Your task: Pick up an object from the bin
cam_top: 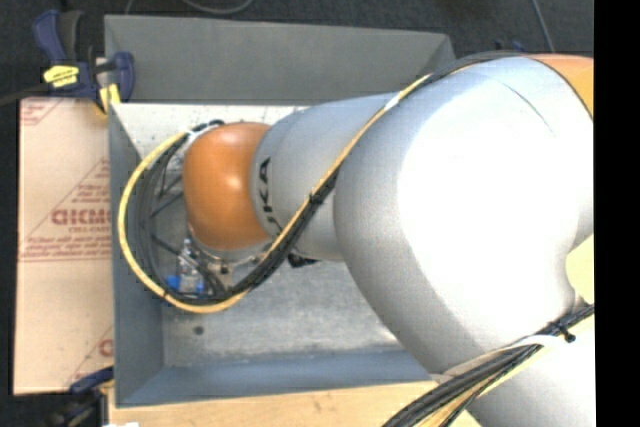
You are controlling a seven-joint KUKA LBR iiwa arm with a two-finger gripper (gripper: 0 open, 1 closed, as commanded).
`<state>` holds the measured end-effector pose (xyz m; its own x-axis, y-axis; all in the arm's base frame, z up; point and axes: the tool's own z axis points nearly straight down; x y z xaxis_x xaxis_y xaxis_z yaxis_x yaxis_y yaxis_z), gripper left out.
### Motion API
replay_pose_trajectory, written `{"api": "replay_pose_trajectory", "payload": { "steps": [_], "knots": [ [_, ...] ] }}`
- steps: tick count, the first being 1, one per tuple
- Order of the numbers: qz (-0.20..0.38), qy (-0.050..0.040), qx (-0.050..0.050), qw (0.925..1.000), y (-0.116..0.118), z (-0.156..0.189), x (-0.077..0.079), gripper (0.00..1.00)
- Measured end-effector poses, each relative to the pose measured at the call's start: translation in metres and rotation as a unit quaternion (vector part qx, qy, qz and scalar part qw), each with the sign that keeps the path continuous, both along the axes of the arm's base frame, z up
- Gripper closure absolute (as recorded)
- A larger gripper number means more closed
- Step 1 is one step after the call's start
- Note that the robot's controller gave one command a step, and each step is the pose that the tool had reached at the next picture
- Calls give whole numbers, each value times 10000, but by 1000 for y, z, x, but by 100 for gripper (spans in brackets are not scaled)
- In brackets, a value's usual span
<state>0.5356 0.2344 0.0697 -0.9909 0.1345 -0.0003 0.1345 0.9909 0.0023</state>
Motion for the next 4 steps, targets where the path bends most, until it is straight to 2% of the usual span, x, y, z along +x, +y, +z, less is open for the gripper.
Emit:
{"api": "replay_pose_trajectory", "payload": {
  "steps": [1,2,3,4],
  "knots": [
    [-4,-41,9,10000,-1,81,3,100],
    [-9,-17,0,10000,-1,82,4,100],
    [-7,-27,4,10000,-1,112,6,100],
    [-5,-25,3,10000,-1,122,7,100]
  ]
}}
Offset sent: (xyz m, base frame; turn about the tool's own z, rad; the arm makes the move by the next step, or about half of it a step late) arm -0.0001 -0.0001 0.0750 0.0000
